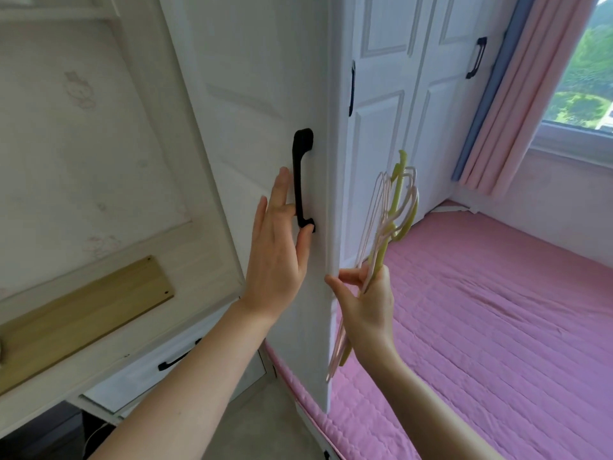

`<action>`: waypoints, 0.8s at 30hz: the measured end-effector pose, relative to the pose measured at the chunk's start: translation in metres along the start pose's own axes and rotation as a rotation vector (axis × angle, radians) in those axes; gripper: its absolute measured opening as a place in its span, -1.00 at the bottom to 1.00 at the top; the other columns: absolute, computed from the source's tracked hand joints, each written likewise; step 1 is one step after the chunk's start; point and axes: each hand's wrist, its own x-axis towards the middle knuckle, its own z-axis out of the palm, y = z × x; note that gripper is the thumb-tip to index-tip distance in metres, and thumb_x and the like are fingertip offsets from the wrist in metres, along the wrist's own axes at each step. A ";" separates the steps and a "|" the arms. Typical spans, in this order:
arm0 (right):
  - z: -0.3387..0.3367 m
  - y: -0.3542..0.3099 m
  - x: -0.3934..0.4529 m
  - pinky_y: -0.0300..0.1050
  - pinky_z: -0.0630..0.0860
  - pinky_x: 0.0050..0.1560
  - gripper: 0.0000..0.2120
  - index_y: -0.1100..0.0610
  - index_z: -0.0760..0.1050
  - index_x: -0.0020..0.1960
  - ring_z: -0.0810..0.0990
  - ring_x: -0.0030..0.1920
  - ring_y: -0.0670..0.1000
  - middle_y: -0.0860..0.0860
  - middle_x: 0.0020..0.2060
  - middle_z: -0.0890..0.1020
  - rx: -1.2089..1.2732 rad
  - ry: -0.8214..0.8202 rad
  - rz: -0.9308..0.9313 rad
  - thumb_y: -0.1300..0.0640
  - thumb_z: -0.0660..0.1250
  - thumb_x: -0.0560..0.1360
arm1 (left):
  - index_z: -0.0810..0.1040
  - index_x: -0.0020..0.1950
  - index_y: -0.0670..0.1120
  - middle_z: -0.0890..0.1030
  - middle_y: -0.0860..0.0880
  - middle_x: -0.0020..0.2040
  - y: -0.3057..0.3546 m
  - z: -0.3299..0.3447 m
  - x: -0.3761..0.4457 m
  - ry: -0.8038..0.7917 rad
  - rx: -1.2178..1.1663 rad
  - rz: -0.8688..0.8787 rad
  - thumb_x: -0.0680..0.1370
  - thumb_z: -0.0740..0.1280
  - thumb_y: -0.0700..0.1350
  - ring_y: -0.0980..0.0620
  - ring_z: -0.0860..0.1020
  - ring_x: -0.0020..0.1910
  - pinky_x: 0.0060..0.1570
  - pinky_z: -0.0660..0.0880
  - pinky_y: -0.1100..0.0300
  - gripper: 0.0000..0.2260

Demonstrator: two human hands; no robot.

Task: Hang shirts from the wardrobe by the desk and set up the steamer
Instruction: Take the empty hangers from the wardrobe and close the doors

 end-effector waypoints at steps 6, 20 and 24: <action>-0.025 0.015 0.050 -0.39 0.42 -0.10 -0.72 0.14 0.44 -0.02 0.55 -0.15 -0.29 -0.12 -0.19 0.61 0.015 -0.013 0.012 0.19 0.51 0.39 | 0.19 0.46 -0.33 0.15 -0.27 0.53 0.000 0.051 0.025 -0.007 -0.072 0.075 0.61 0.19 -0.24 -0.21 0.15 0.52 0.38 0.23 -0.27 -0.55; -0.039 0.042 0.201 -0.50 0.45 -0.25 -0.82 0.15 0.42 -0.02 0.57 -0.22 -0.37 -0.07 -0.16 0.58 0.039 -0.057 0.013 0.23 0.42 0.48 | -0.03 0.58 -0.03 0.08 -0.09 0.57 -0.043 0.136 0.094 -0.106 0.457 0.213 0.61 0.21 -0.15 -0.05 0.06 0.56 0.47 0.06 -0.19 -0.38; -0.031 0.049 0.236 -0.53 0.42 -0.28 -0.83 0.19 0.42 0.02 0.55 -0.22 -0.42 -0.10 -0.14 0.57 0.048 -0.037 0.026 0.23 0.40 0.49 | 0.17 0.55 -0.04 0.14 -0.10 0.56 -0.062 0.139 0.119 -0.169 0.610 0.289 0.55 0.23 -0.24 -0.08 0.12 0.55 0.47 0.03 -0.20 -0.43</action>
